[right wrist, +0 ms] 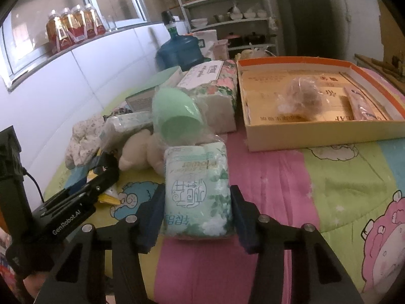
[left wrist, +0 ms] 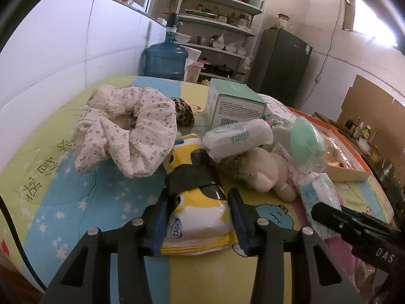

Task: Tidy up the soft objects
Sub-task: 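Grasp the yellow snack bag with the left gripper while the right gripper grasps the tissue pack, then carry the snack bag and tissue pack over the cardboard box with both grippers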

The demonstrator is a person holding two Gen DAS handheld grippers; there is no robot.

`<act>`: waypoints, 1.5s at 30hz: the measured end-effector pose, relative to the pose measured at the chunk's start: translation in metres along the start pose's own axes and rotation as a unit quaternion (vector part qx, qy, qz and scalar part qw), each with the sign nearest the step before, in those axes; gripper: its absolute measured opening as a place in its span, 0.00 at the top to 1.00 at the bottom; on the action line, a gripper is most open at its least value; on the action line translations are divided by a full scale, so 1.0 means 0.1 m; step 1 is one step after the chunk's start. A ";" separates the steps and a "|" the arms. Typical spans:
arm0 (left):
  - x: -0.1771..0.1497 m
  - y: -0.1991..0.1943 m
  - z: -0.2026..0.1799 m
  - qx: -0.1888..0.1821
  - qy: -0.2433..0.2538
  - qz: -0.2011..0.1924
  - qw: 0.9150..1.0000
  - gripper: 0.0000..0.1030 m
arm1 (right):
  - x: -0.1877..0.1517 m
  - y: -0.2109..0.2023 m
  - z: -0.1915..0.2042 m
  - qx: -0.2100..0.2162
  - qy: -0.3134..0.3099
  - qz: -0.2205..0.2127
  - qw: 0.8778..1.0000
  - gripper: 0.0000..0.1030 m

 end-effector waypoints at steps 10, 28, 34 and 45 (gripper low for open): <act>-0.06 -0.22 0.06 0.001 -0.005 -0.017 1.000 0.57 | -0.03 -0.18 0.07 0.001 -0.003 -0.022 1.000 0.53; 0.04 -0.90 -0.22 -0.012 0.031 -0.090 0.995 0.56 | -0.02 -0.64 0.13 0.007 -0.013 -0.080 0.997 0.53; 0.12 -0.97 -0.49 -0.022 0.058 -0.105 0.993 0.56 | 0.01 -0.75 0.04 0.003 -0.009 -0.094 0.996 0.53; 0.26 -0.95 -0.83 -0.035 0.081 -0.114 0.990 0.56 | 0.09 -0.90 -0.17 -0.006 -0.001 -0.111 0.994 0.53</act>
Point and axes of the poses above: each gripper's, at about its wrist camera, not at the fingertips, and y roughly the way its jaws point, z to its left, x to its top, the point moved 5 cm from there along y, roughly the way its jaws point, and after that the axes turned 11 degrees about z, right-handed, at the moved point
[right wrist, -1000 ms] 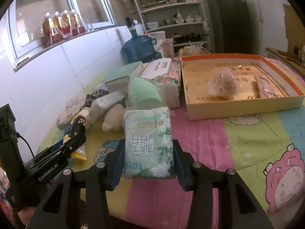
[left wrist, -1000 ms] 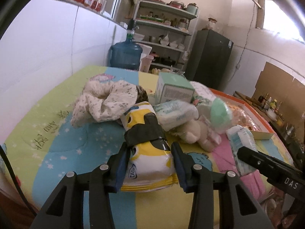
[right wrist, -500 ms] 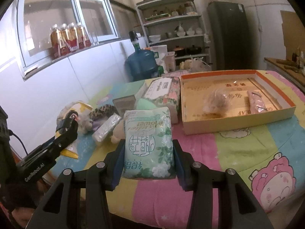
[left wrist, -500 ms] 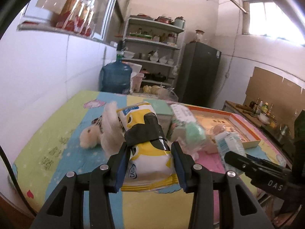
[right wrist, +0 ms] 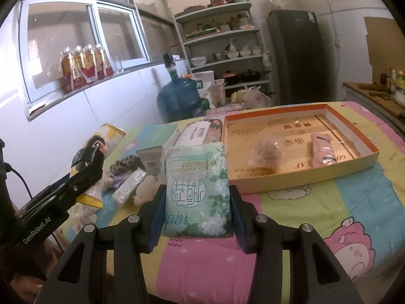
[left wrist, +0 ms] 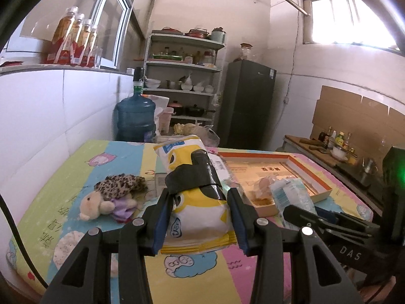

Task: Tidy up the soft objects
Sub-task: 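Carry the snack bag and tissue pack over the cardboard box with both grippers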

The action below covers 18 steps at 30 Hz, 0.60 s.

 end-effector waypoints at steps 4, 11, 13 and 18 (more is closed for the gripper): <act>0.06 0.04 -0.11 -0.009 0.007 -0.001 1.000 0.56 | 0.04 -0.02 -0.08 -0.003 0.004 -0.004 1.000 0.53; 0.15 0.17 -0.35 -0.031 0.026 0.002 0.999 0.56 | 0.11 -0.07 -0.30 -0.015 0.019 -0.015 1.000 0.53; 0.18 0.21 -0.42 -0.038 0.030 0.003 0.999 0.56 | 0.13 -0.09 -0.36 -0.019 0.024 -0.018 0.999 0.53; 0.25 0.32 -0.59 -0.051 0.039 0.004 0.998 0.56 | 0.18 -0.11 -0.53 -0.028 0.036 -0.023 0.999 0.53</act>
Point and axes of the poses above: each gripper's, at about its wrist camera, not at the fingertips, and y roughly the way its jaws point, z to its left, x to its top, the point moved 5 cm from there along y, roughly the way its jaws point, and after that the axes turned 11 degrees about z, right-handed, at the moved point
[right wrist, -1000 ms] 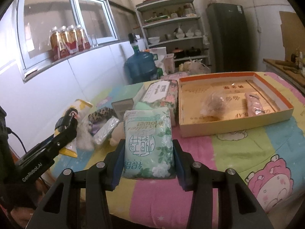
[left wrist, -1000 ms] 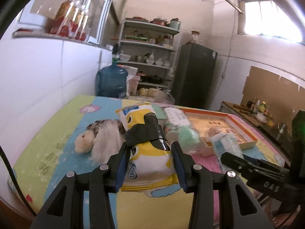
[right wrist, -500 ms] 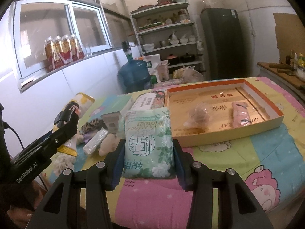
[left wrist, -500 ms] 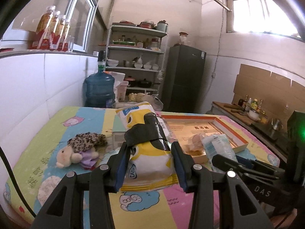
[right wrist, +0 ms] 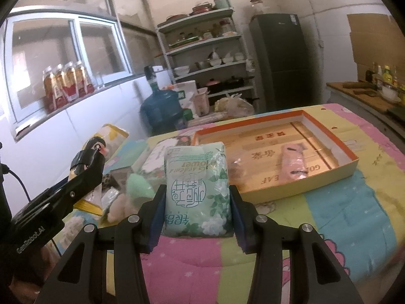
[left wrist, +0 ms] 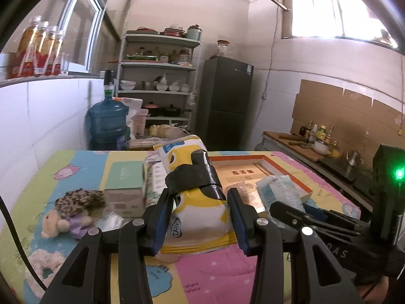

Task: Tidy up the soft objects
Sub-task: 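Carry the snack bag and tissue pack over the cardboard box with both grippers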

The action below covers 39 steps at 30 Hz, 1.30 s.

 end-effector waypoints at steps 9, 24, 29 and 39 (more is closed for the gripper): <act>0.13 0.22 -0.23 -0.010 0.011 0.003 1.000 0.56 | 0.11 0.02 -0.22 -0.010 0.006 -0.002 1.000 0.53; 0.24 0.60 -0.53 -0.019 0.019 0.019 0.999 0.56 | 0.31 0.07 -0.61 -0.022 0.018 -0.011 1.000 0.53; 0.27 0.75 -0.63 -0.025 0.022 0.026 0.999 0.56 | 0.37 0.07 -0.78 -0.031 0.024 -0.015 0.999 0.53; 0.28 1.08 -0.87 -0.042 0.026 0.050 0.997 0.57 | 0.47 0.13 -1.15 -0.052 0.038 -0.013 0.998 0.53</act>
Point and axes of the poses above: each gripper's, at about its wrist camera, not at the fingertips, and y roughly the way its jaws point, z to its left, x to its top, the point moved 5 cm from there along y, roughly the way its jaws point, and after that the axes turned 11 degrees about z, right-handed, at the moved point
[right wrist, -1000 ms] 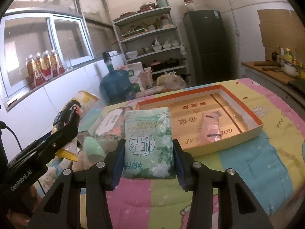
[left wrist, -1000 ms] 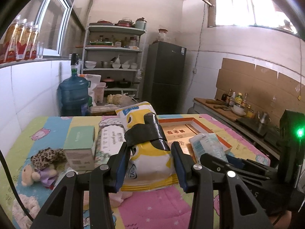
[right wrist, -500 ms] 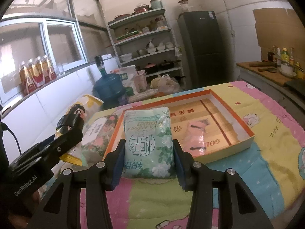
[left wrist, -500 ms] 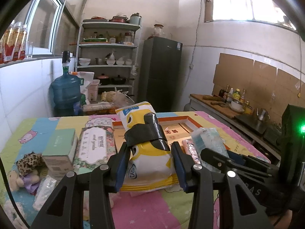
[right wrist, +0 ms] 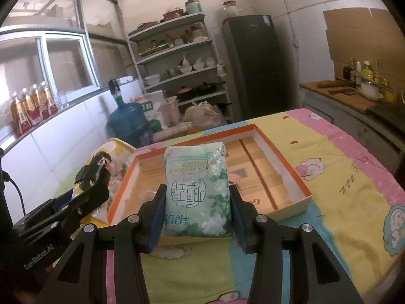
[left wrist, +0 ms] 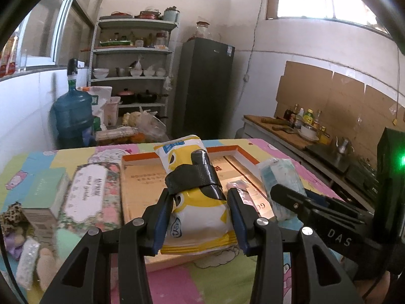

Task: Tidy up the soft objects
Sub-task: 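Carry the snack bag and tissue pack over the cardboard box with both grippers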

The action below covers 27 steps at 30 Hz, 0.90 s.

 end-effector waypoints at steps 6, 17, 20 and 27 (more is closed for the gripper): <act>0.03 0.22 -0.12 -0.011 0.006 0.015 1.000 0.56 | 0.06 0.09 -0.19 -0.011 0.006 0.004 1.000 0.53; 0.08 0.61 -0.30 -0.021 0.016 0.042 0.999 0.56 | 0.21 0.33 -0.51 -0.022 0.015 0.020 0.999 0.53; 0.09 0.71 -0.32 -0.021 0.015 0.049 0.998 0.56 | 0.23 0.39 -0.56 -0.022 0.015 0.025 0.999 0.53; 0.09 0.90 -0.35 -0.017 0.015 0.066 0.998 0.56 | 0.29 0.56 -0.63 -0.019 0.014 0.038 0.999 0.53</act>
Point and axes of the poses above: each gripper's, at about its wrist camera, not at the fingertips, and y roughly the way its jaws point, z to its left, x to its top, the point moved 5 cm from there along y, roughly the way its jaws point, and after that the axes turned 11 degrees about z, right-handed, at the moved point
